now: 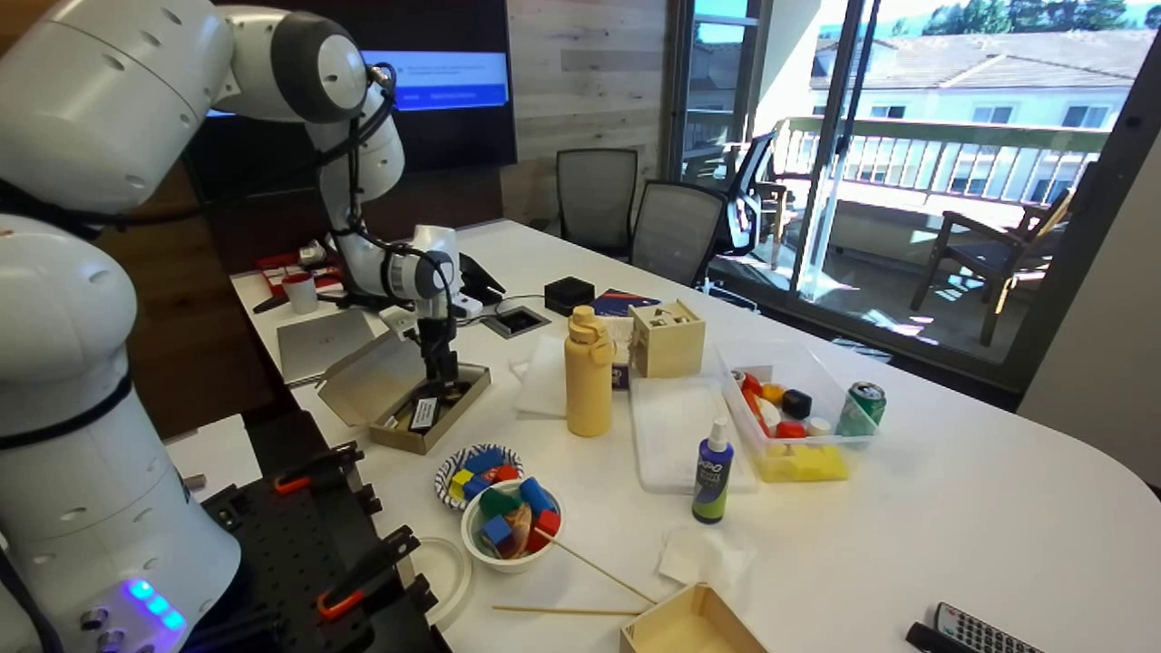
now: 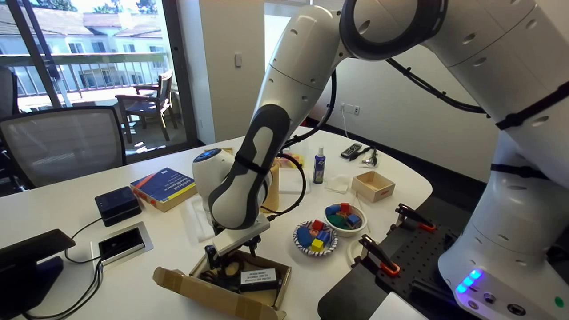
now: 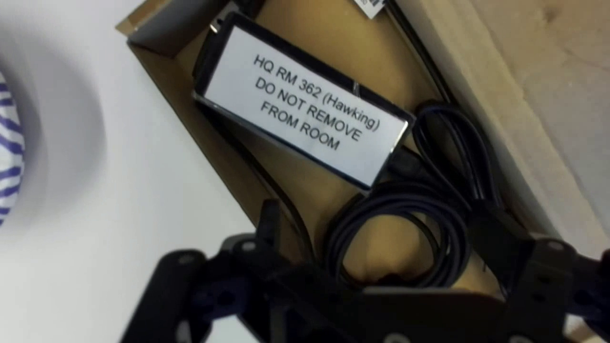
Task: Open the box on the table then remove the contents inside it
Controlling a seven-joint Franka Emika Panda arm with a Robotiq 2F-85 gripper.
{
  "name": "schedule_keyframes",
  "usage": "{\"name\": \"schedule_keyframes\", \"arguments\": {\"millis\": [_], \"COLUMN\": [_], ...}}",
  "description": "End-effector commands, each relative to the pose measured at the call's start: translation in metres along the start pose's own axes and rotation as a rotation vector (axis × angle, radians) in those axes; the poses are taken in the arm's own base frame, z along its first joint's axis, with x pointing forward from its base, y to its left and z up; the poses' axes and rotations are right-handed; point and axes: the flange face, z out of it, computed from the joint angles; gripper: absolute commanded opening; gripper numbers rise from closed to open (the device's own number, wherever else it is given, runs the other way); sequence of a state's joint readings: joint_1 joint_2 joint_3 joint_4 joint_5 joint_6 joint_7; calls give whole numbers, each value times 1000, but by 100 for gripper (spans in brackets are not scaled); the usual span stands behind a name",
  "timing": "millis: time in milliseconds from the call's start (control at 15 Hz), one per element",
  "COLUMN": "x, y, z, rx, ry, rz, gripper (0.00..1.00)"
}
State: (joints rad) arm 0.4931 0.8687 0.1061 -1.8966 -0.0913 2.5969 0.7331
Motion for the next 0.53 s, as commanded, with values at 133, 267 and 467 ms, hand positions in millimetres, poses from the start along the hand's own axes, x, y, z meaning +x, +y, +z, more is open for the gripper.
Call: {"name": "schedule_keyframes", "arguments": {"millis": [133,267,467], "x": [-10,-7,-2], "y": [6,4,4], "z": [21,25,34], "rx": [64,81,69], "ry": [40,68,102], "rz": [89,106,113], "gripper": [100,100,100]}}
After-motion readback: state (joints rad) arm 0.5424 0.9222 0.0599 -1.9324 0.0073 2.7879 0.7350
